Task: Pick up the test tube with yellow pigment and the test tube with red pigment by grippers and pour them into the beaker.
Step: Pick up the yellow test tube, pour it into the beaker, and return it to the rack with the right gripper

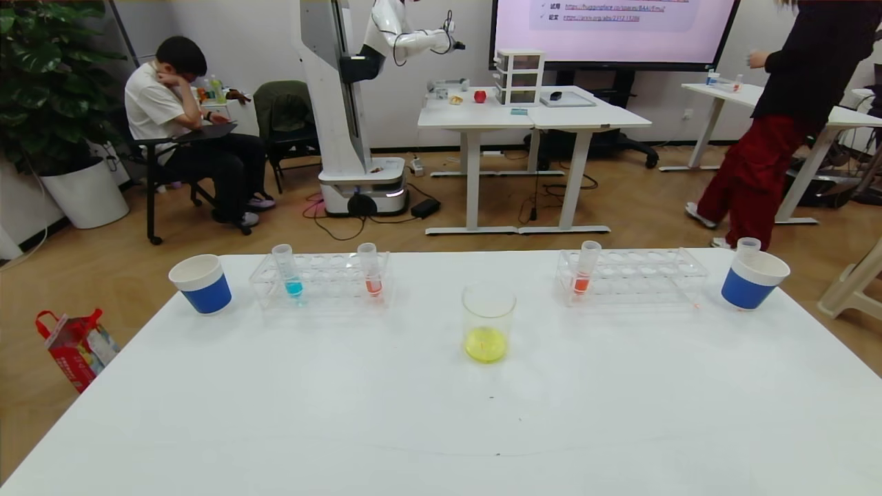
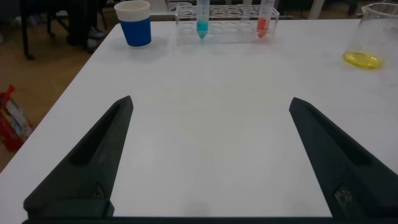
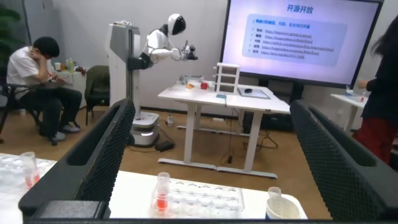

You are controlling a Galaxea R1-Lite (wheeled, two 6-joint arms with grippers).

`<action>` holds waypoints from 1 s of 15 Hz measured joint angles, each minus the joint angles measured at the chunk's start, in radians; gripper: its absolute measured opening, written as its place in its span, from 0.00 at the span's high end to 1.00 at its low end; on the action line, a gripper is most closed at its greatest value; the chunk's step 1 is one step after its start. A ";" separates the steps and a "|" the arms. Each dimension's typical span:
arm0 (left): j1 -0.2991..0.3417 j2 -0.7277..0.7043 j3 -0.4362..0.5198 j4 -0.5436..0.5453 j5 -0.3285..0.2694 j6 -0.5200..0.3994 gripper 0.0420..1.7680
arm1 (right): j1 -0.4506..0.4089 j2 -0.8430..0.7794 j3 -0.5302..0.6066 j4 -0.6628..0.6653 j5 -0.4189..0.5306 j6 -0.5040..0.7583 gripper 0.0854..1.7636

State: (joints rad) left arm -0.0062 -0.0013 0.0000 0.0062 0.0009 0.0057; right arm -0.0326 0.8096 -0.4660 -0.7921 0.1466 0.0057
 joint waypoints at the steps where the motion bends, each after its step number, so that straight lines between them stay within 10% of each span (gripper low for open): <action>1: 0.000 0.000 0.000 0.000 0.000 0.000 0.01 | 0.001 -0.093 0.032 0.052 0.009 -0.002 0.02; 9: 0.000 0.000 0.000 0.000 0.000 0.000 0.01 | 0.036 -0.663 0.167 0.527 0.042 -0.073 0.02; 15: 0.000 0.000 0.000 0.000 0.000 0.001 0.01 | 0.043 -0.803 0.374 0.571 0.036 -0.080 0.02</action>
State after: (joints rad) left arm -0.0057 -0.0013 0.0000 0.0057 0.0004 0.0066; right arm 0.0104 0.0070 -0.0919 -0.2206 0.1821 -0.0740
